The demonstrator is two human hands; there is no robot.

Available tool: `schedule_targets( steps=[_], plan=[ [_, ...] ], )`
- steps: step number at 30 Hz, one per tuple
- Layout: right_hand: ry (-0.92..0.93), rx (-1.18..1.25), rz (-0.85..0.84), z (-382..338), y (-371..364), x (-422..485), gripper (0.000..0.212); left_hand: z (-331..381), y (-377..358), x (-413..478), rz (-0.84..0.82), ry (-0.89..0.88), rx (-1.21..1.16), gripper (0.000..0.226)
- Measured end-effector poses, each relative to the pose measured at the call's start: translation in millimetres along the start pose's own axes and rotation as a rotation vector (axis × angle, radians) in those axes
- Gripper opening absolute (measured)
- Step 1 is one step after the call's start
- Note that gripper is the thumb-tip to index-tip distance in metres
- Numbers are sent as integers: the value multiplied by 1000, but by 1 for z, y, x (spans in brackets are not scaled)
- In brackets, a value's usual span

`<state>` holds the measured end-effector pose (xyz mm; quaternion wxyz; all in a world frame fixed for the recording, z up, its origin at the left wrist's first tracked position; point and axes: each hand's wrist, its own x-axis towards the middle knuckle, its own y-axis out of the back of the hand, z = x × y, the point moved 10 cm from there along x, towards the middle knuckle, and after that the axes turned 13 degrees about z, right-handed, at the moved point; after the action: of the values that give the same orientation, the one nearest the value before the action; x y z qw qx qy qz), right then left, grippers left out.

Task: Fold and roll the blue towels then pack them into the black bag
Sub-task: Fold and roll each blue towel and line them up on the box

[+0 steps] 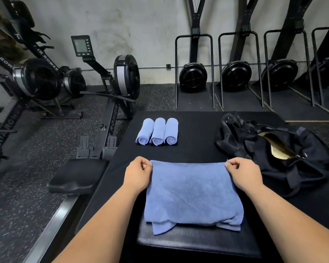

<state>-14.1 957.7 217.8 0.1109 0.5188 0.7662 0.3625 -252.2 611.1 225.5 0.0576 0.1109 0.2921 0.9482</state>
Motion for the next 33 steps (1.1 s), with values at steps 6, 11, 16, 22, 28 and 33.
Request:
schedule_targets(
  steps=[6,11,16,22,28,33],
  plan=[
    [41,-84,64,12,-27,4,5,-28,-25,7,46,-16,117,8],
    [145,-121,188,17,-33,-4,6,-21,-32,2,118,-177,208,5],
    [150,-154,202,13,-34,-5,11,-23,-33,3,124,-193,229,16],
    [143,-185,175,14,-37,-3,11,-27,-34,4,126,-185,214,7],
    [172,-116,174,12,-33,-5,10,-29,-25,2,158,-145,69,10],
    [102,115,180,11,-24,-6,6,-37,-25,3,132,-60,-58,8]
  ],
)
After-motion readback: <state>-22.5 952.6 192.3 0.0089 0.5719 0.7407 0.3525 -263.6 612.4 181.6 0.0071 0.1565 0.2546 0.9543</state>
